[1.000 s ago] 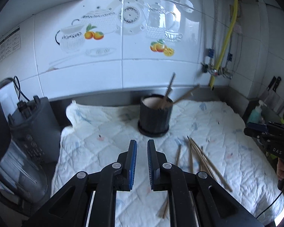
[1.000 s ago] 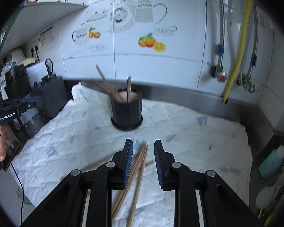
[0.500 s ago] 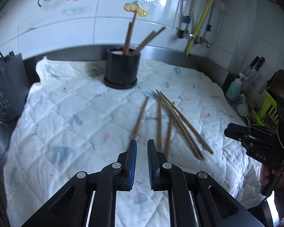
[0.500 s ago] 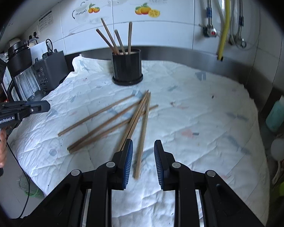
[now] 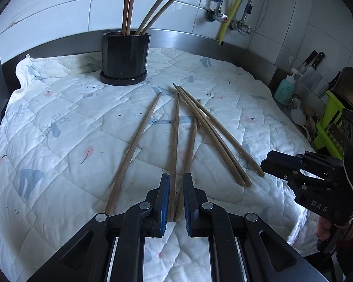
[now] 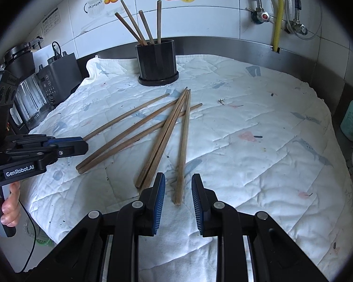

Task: Organize utensils
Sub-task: 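Lower the left tool onto a wooden chopstick and close its fingers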

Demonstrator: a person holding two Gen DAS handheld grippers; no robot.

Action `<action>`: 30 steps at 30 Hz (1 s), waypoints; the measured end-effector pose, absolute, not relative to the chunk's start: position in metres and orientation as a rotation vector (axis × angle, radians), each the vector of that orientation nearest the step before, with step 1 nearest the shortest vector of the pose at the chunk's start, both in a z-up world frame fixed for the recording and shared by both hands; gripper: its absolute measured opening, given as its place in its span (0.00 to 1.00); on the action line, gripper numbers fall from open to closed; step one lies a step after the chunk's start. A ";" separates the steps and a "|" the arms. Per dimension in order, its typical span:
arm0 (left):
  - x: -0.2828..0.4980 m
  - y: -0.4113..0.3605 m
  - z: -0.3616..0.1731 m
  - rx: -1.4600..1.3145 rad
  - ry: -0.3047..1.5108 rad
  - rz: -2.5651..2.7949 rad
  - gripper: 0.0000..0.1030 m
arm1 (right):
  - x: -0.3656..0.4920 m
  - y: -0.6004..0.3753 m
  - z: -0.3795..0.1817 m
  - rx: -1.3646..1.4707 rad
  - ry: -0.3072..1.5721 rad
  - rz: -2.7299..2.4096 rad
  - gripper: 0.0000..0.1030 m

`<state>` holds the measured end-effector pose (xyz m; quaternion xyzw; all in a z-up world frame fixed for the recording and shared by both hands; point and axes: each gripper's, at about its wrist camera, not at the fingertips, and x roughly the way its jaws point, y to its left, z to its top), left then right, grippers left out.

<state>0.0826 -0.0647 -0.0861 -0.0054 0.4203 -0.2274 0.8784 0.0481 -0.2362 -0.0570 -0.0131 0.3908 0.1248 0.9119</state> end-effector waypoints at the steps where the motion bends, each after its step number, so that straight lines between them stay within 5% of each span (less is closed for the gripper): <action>1: 0.085 -0.065 -0.088 -0.009 0.879 -0.473 0.12 | 0.048 -0.236 -0.058 -0.025 0.807 0.259 0.25; 30: 0.106 -0.081 -0.111 0.078 0.889 -0.451 0.09 | 0.068 -0.229 -0.077 -0.008 0.816 0.238 0.25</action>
